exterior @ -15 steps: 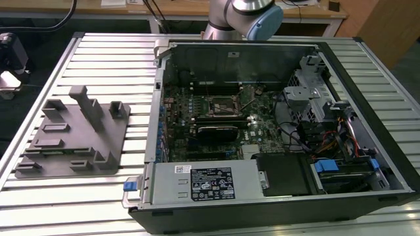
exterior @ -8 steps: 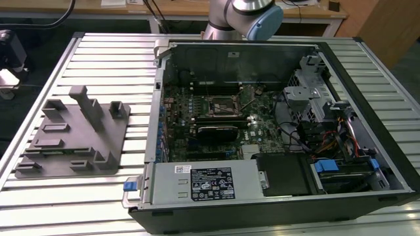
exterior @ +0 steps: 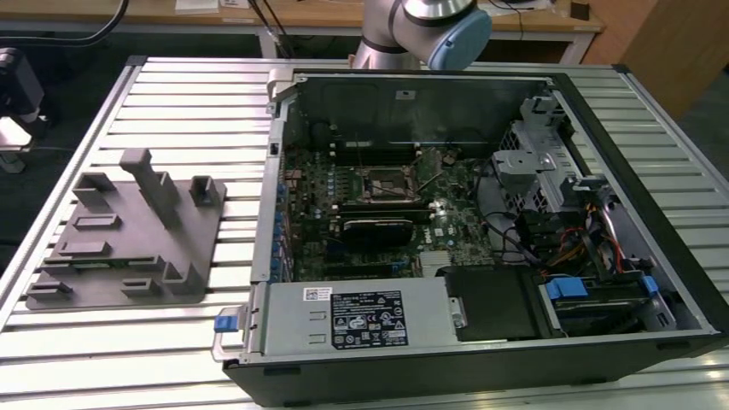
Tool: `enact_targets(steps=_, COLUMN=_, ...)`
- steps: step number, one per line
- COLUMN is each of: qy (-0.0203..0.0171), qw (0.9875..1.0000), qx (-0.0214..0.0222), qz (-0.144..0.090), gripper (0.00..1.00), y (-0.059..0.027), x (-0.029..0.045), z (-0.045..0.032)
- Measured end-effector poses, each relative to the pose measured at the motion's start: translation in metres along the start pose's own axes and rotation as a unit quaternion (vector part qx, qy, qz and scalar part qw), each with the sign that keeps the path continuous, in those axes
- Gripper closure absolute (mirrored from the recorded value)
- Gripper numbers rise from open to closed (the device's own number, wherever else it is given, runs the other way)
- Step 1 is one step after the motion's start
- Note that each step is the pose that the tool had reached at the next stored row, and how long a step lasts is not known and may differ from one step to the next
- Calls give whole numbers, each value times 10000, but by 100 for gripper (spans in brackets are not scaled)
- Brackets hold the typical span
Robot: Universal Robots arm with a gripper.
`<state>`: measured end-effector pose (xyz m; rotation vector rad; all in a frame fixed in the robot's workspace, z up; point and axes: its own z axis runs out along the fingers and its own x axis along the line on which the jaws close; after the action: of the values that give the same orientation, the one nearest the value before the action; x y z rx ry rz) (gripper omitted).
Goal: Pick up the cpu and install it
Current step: 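Pick up the cpu and move it towards the insertion slot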
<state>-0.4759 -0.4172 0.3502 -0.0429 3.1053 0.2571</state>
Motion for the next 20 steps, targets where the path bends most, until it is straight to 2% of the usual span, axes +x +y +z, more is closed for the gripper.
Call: enact_targets(steps=20, qy=0, qw=10000, qx=-1, qz=0, gripper=45, y=43, x=-7, z=-257)
